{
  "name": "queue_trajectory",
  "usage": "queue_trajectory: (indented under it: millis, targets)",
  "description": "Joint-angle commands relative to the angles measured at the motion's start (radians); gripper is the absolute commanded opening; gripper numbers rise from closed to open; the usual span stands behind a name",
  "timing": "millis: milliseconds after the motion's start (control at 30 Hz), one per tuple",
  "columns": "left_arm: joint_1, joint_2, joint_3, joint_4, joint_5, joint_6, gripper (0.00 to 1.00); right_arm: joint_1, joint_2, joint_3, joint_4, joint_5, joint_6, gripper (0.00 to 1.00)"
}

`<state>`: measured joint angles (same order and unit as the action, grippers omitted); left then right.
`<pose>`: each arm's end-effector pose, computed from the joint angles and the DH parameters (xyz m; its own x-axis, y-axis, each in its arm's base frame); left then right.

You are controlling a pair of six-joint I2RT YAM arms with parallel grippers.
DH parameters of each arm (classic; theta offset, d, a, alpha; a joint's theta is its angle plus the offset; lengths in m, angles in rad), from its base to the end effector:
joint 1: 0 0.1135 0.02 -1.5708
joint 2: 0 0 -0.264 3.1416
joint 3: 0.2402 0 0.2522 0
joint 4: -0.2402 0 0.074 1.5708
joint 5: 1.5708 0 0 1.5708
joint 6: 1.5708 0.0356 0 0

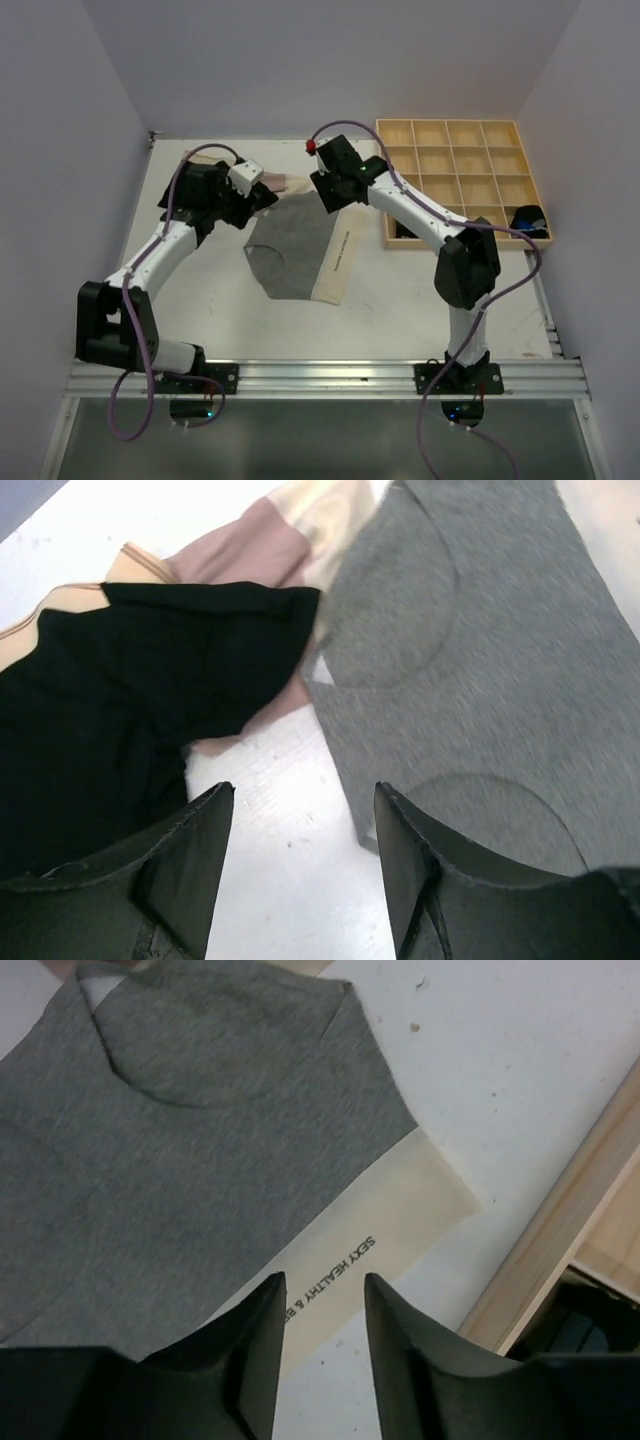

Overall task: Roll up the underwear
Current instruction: Flatten the underwear

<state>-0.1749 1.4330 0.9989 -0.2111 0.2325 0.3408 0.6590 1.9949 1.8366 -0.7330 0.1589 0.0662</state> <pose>0.3117 -0.0634 0.2611 -0.4409 0.4082 -0.7993 0.5284 0.8380 0.1365 0.3581 0.2702 0.2898 -0.6485 -0.4196 -0.6352 -0.4842 0.8712 -0.0813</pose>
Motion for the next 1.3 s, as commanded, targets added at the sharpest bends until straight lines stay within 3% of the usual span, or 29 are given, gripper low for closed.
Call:
queue_trajectory:
  millis: [0, 33, 133, 333, 667, 900, 1133, 1233, 1267]
  targets:
    - [-0.005, -0.097, -0.074, -0.062, 0.148, 0.174, 0.61, 0.01, -0.184, -0.19, 0.087, -0.137, 0.158, 0.35]
    - [-0.005, -0.105, -0.112, -0.082, 0.154, 0.19, 0.58, 0.011, -0.211, -0.245, 0.111, -0.203, 0.2, 0.27]
    - [-0.005, -0.111, -0.166, -0.102, 0.183, 0.275, 0.53, 0.027, -0.281, -0.402, 0.152, -0.228, 0.245, 0.17]
    - [-0.038, -0.019, -0.177, -0.129, 0.228, 0.389, 0.49, 0.083, -0.248, -0.507, 0.185, -0.249, 0.28, 0.1]
    - [-0.104, 0.05, -0.272, -0.191, 0.165, 0.601, 0.45, 0.117, -0.082, -0.553, 0.163, -0.268, 0.264, 0.09]
    - [-0.143, 0.007, -0.341, -0.351, 0.194, 0.722, 0.43, 0.116, -0.103, -0.556, 0.126, -0.274, 0.208, 0.11]
    - [-0.196, -0.074, -0.318, -0.548, 0.277, 0.81, 0.44, 0.116, -0.157, -0.519, 0.086, -0.292, 0.176, 0.12]
    - [-0.196, -0.115, -0.258, -0.605, 0.33, 0.784, 0.44, 0.114, -0.229, -0.522, 0.078, -0.271, 0.172, 0.14]
    - [-0.193, -0.124, -0.243, -0.588, 0.333, 0.709, 0.45, 0.113, -0.241, -0.516, 0.07, -0.265, 0.172, 0.14]
